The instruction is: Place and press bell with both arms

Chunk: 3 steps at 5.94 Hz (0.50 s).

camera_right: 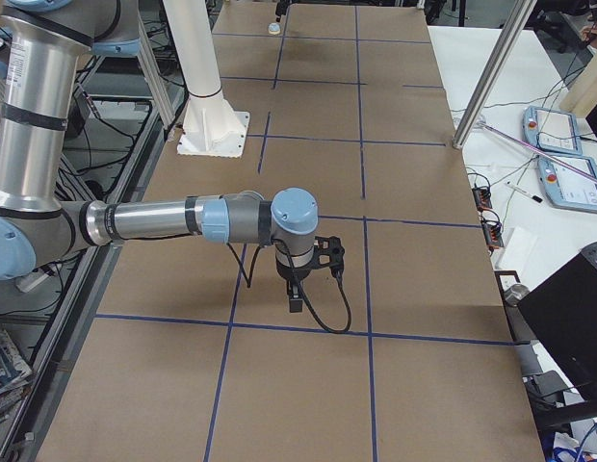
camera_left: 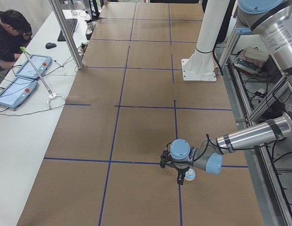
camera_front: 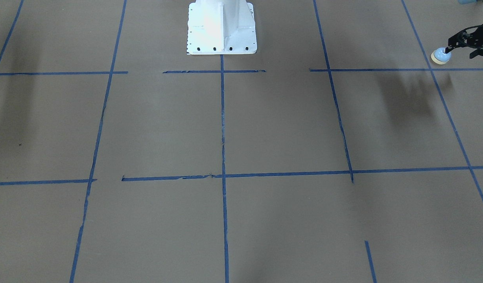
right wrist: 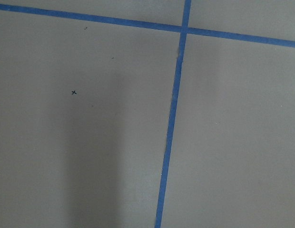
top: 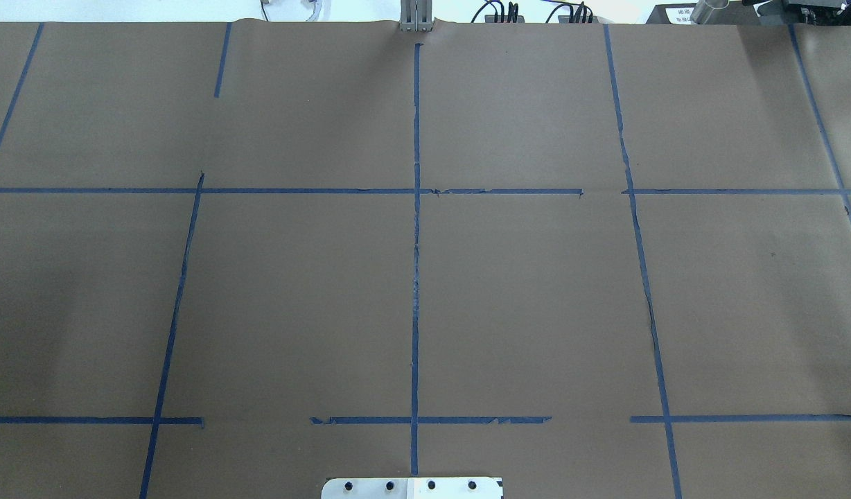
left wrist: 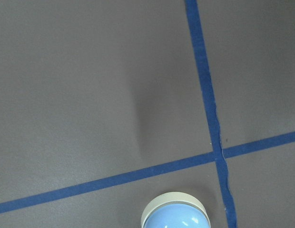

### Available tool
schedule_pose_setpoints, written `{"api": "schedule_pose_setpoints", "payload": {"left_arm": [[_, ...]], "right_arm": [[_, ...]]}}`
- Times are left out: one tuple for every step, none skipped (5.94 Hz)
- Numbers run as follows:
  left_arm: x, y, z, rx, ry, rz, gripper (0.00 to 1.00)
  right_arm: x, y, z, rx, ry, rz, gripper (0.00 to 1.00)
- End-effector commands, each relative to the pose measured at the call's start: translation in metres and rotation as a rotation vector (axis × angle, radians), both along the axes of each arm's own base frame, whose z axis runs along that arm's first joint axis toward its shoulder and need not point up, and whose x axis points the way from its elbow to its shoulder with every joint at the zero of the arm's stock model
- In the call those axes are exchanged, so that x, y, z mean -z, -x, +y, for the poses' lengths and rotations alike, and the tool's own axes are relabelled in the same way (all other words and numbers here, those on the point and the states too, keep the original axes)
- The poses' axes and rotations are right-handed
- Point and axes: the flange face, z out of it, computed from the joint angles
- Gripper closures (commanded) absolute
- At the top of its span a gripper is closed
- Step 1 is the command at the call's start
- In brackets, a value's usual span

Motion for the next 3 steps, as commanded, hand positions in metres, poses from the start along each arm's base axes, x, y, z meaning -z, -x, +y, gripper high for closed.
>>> {"api": "schedule_pose_setpoints", "payload": {"left_arm": [[-0.002, -0.020, 0.005, -0.057, 0.036, -0.014, 0.00], [-0.004, -0.026, 0.007, -0.078, 0.038, -0.025, 0.00], [-0.003, -0.033, 0.005, -0.084, 0.049, -0.033, 0.00]], "right_arm": [[0.000, 0.000, 0.000, 0.000, -0.001, 0.000, 0.00], [0.000, 0.000, 0.000, 0.000, -0.001, 0.002, 0.00], [0.000, 0.000, 0.000, 0.001, -0.002, 0.002, 0.00]]}}
